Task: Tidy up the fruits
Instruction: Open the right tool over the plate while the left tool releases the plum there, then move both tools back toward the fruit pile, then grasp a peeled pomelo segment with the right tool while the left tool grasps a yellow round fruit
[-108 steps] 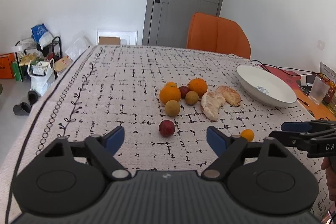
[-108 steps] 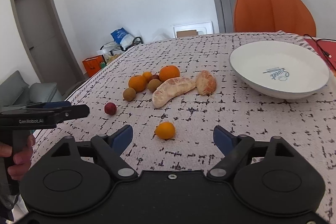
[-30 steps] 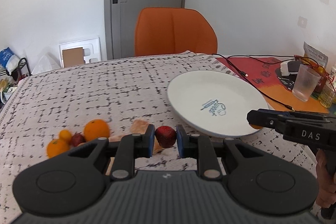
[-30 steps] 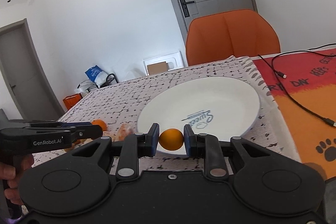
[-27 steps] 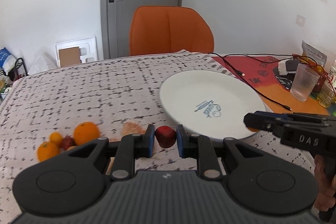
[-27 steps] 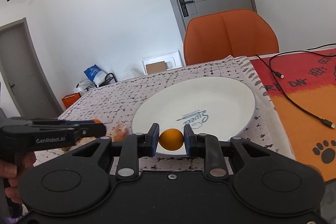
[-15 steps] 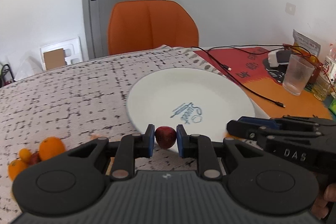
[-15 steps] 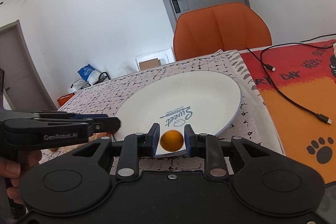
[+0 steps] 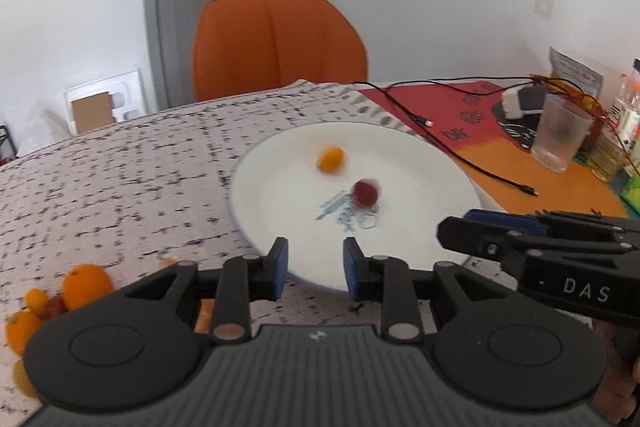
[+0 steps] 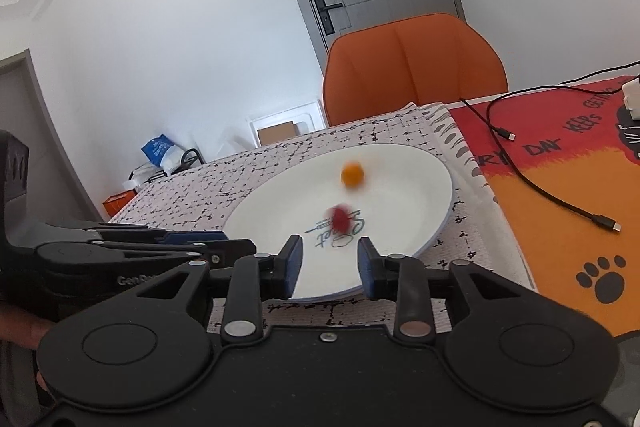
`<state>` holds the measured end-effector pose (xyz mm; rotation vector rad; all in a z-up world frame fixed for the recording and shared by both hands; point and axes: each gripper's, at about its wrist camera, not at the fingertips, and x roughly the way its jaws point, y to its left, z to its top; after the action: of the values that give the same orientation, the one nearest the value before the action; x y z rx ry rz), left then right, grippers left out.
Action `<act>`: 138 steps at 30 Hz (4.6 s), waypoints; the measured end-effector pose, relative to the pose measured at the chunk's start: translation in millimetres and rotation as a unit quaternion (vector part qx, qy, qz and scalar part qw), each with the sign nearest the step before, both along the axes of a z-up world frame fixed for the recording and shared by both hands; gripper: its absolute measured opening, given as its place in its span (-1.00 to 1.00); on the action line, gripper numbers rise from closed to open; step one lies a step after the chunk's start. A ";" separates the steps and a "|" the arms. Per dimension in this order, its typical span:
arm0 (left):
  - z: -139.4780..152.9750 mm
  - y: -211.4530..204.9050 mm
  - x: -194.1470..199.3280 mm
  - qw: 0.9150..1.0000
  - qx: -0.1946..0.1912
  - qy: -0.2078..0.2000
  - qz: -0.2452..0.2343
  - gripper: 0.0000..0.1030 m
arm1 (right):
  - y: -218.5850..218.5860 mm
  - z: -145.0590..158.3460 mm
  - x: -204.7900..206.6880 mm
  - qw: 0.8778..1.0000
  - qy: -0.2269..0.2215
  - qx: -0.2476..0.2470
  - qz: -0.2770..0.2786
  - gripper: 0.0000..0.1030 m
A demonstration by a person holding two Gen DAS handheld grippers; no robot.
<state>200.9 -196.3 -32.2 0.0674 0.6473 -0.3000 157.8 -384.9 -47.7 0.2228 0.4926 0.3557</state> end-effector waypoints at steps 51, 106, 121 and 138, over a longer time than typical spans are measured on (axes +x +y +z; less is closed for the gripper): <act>21.3 169.7 -116.5 0.988 -0.032 -0.053 0.143 0.76 | 84.1 25.7 -57.3 0.999 -0.016 -0.037 0.004 1.00; -24.3 210.2 -63.2 0.983 -0.099 0.019 0.153 -0.33 | 160.8 -15.9 21.4 0.988 0.047 -0.129 0.070 -0.07; -28.3 210.4 -56.4 0.984 -0.104 0.027 0.144 -0.56 | 177.8 -20.9 34.4 0.981 0.041 -0.169 0.081 -0.07; -19.0 211.0 -70.1 0.984 -0.096 0.011 0.148 -0.56 | 175.0 -23.1 34.5 0.980 0.044 -0.172 0.085 -0.43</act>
<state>130.8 14.8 -51.2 -0.2167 0.6386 -0.0741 192.4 -209.9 -70.8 -0.1413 0.6539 0.4208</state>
